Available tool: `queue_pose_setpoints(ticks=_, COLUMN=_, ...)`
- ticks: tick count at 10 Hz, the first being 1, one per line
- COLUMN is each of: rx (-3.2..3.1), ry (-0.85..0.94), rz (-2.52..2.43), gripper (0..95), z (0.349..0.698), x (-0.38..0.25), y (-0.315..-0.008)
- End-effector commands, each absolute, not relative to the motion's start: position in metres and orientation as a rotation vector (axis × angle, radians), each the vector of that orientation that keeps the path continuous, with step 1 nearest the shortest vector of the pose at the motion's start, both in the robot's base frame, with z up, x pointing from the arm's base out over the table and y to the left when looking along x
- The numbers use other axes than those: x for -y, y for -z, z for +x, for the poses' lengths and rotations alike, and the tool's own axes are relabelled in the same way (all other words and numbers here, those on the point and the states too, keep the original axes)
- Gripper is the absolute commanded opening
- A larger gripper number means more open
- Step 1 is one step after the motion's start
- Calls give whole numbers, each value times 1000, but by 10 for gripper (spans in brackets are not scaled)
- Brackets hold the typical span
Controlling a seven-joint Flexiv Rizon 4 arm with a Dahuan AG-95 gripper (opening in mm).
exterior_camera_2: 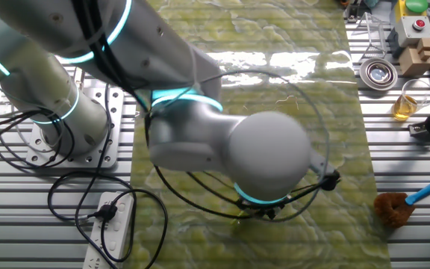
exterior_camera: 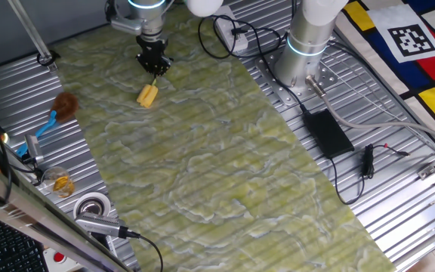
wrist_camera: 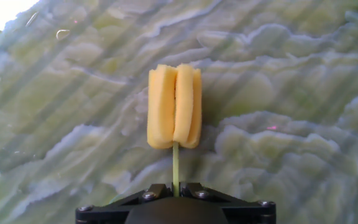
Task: Scrub the table with a brush
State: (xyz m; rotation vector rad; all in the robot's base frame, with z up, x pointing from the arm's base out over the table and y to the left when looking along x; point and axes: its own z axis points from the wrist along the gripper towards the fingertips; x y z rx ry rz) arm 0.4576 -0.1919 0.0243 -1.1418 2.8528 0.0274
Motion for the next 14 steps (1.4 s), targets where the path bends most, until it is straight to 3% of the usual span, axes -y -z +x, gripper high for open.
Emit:
queue_pose_setpoints(ticks=1, rx=-2871, ry=-21, rz=-1103, gripper=0, z=462, x=188, y=-33)
queue_pose_setpoints(ticks=14, rx=-3053, ry=-32, rz=-955, gripper=0, z=494, x=88, y=-49)
